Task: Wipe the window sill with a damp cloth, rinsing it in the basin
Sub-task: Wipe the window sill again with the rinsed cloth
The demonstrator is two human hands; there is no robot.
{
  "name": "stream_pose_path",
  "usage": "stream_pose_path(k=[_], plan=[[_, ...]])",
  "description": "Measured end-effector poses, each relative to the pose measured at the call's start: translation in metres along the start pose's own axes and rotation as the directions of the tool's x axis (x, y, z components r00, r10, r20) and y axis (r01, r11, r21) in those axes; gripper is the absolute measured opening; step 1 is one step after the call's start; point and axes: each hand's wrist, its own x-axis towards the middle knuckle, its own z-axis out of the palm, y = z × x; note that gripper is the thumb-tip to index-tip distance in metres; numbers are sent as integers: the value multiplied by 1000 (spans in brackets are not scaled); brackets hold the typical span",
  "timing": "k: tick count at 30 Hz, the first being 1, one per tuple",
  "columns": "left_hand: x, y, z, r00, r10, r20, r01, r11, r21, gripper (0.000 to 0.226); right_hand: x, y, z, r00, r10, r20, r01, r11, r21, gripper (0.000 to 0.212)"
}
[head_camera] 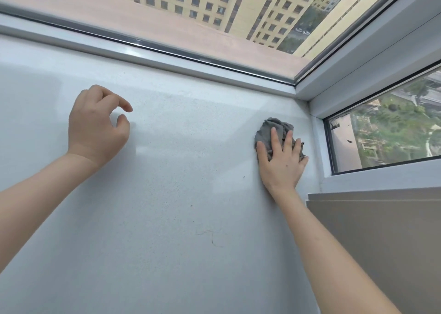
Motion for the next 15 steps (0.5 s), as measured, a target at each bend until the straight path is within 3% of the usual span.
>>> stream_pose_path(k=[5, 11, 13, 15], plan=[[17, -3, 9, 1000, 24, -13, -24, 1000, -6, 23, 64, 21, -3, 989, 100, -112, -106, 993, -47, 49], [34, 5, 18, 995, 94, -43, -95, 994, -46, 21, 114, -23, -7, 984, 125, -124, -125, 992, 3, 51], [40, 7, 18, 991, 124, -58, -128, 990, -63, 21, 84, -31, 3, 988, -77, -135, 81, 996, 24, 52], [42, 9, 18, 991, 114, -70, -118, 991, -64, 23, 18, -37, 15, 930, -337, -150, 349, 935, 65, 53]])
